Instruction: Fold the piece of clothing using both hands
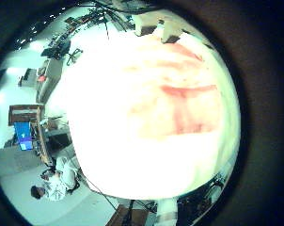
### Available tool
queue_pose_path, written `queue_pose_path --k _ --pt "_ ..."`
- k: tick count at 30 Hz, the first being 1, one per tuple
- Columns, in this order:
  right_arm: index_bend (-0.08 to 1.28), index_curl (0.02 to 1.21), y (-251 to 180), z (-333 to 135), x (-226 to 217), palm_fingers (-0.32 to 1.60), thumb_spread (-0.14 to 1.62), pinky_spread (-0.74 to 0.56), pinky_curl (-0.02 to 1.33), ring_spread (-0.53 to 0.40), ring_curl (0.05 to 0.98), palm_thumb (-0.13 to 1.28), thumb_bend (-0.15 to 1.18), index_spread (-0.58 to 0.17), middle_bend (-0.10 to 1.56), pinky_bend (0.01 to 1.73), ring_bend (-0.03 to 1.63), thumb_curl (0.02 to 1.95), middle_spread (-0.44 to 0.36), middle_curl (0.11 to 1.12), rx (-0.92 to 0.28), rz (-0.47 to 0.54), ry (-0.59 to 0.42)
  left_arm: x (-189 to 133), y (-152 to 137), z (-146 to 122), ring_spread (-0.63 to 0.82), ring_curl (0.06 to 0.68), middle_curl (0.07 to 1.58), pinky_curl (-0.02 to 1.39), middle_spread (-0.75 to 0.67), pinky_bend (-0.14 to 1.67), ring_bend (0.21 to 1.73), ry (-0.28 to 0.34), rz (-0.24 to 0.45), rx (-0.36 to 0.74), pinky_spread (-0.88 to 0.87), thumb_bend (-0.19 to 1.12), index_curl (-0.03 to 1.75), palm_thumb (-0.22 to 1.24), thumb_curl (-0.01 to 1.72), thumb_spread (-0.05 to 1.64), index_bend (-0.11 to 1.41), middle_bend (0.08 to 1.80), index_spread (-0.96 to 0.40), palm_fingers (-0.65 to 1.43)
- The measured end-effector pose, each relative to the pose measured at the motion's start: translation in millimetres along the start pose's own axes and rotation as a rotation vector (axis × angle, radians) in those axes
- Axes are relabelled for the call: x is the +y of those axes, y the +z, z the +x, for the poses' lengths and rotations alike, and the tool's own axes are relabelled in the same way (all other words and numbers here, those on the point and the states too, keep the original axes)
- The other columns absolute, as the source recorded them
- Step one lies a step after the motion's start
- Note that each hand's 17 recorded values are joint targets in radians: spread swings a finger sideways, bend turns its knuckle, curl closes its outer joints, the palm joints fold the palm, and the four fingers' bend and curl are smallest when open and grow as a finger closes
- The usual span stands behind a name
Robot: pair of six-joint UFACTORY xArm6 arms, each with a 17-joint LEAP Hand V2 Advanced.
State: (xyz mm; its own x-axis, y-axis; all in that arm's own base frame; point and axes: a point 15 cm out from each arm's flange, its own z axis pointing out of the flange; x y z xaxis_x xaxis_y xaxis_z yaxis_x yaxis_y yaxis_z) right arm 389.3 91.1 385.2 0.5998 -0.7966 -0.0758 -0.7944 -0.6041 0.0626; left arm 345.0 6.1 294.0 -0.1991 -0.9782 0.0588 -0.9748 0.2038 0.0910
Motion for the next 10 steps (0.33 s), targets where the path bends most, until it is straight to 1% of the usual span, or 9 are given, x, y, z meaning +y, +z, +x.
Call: queue_pose_path --k 2,5,8,10 --pt "0.17 0.33 2.6 -7.0 16.6 0.12 1.14 0.33 0.31 0.218 0.220 0.82 -0.02 -0.290 0.19 0.22 0.20 0.71 0.089 0.32 -0.013 -0.029 0.007 14.5 -5.2 0.4 0.48 0.224 0.27 0.32 0.29 0.25 0.42 -0.018 -0.003 0.002 0.47 -0.01 0.31 0.08 0.22 1.23 0.17 0.18 0.12 -0.01" --pt "0.17 0.32 7.0 -7.1 31.5 0.12 1.17 0.33 0.32 0.219 0.222 0.77 -0.03 -0.290 0.19 0.22 0.20 0.68 0.090 0.32 -0.004 -0.051 0.022 25.8 -11.7 0.8 0.47 0.224 0.27 0.32 0.28 0.25 0.43 -0.036 0.020 0.005 0.47 -0.01 0.32 0.08 0.22 1.23 0.18 0.18 0.11 0.00" --pt "0.17 0.32 15.0 -3.5 43.4 0.11 1.20 0.33 0.32 0.219 0.227 0.73 -0.02 -0.289 0.18 0.23 0.20 0.64 0.094 0.32 0.015 -0.081 0.032 40.5 -22.8 1.2 0.46 0.226 0.28 0.32 0.26 0.25 0.43 -0.064 0.074 0.014 0.46 -0.01 0.32 0.09 0.22 1.23 0.18 0.18 0.10 0.03" --pt "0.17 0.32 19.8 -4.3 47.3 0.10 1.22 0.33 0.32 0.225 0.230 0.71 -0.02 -0.297 0.18 0.24 0.20 0.62 0.096 0.31 0.013 -0.093 0.036 48.8 -24.7 2.3 0.44 0.226 0.28 0.32 0.25 0.25 0.43 -0.075 0.095 0.021 0.46 -0.01 0.33 0.09 0.22 1.22 0.18 0.18 0.09 0.04"
